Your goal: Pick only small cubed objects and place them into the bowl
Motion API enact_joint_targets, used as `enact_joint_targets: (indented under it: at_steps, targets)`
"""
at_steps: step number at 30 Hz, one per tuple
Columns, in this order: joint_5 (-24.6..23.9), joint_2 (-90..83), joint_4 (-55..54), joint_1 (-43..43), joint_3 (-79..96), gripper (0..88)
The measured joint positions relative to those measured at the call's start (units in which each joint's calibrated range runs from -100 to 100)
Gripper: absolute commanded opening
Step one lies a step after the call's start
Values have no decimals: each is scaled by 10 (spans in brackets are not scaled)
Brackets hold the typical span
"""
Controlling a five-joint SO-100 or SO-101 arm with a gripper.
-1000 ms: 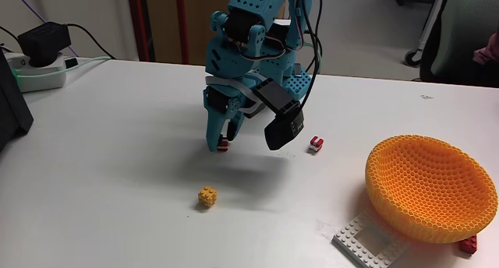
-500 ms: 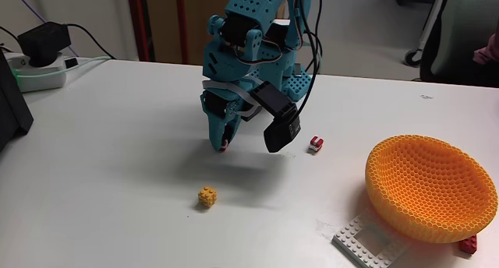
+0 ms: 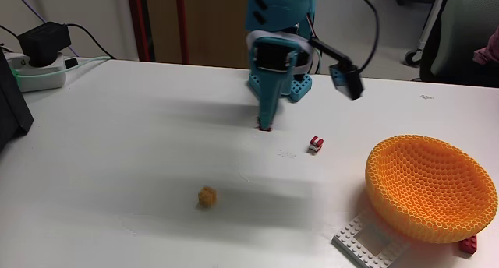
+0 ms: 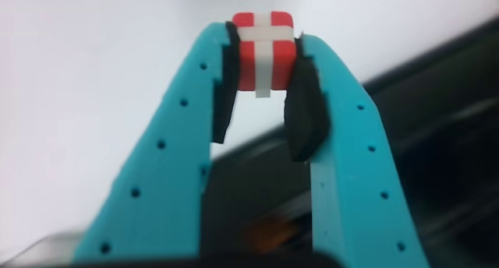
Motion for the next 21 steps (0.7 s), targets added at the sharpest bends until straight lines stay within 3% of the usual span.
enact_joint_targets:
  at_steps: [6,13,19,21]
  targets:
    - [-8,57,-33,-235,-84,0]
    - [-1,140,-113,-396,-116,0]
    - [-4,213,-165,-461,-116,242]
    - [-10,216,-166,-456,-116,277]
